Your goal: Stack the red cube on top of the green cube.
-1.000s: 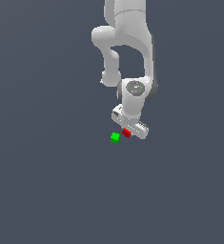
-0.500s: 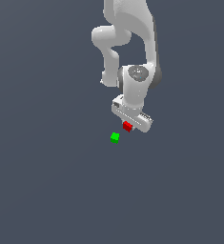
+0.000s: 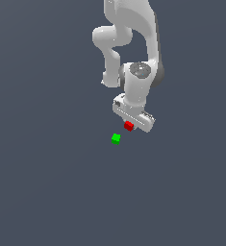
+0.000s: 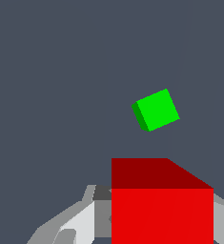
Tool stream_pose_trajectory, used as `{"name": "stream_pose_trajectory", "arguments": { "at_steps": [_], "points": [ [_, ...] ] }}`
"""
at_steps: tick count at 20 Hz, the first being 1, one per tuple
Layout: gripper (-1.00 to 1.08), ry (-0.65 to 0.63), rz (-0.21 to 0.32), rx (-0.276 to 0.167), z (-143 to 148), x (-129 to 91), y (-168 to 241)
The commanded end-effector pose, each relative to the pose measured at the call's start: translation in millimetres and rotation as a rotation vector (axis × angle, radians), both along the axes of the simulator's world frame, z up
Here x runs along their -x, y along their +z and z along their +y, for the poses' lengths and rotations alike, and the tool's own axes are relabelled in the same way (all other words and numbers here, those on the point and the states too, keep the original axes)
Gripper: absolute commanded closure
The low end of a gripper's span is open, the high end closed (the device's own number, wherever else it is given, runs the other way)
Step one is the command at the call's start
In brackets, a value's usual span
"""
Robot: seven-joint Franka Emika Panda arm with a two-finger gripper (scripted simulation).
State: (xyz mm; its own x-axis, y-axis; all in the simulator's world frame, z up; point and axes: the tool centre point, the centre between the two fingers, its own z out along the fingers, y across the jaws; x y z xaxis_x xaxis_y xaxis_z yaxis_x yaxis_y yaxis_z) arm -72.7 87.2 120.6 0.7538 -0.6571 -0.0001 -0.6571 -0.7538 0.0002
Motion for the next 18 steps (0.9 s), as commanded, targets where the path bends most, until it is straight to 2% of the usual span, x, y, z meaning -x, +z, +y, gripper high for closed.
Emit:
{"name": "stream_pose_trajectory", "arguments": {
  "at_steps": [1, 7, 18],
  "points": [
    [1.08, 0.0, 0.0, 0.0, 0.0, 0.0, 0.1],
    [1.08, 0.0, 0.0, 0.0, -11.3, -3.0, -9.9],
    [1.08, 0.0, 0.0, 0.001, -61.6, -18.7, -55.6]
  ]
}}
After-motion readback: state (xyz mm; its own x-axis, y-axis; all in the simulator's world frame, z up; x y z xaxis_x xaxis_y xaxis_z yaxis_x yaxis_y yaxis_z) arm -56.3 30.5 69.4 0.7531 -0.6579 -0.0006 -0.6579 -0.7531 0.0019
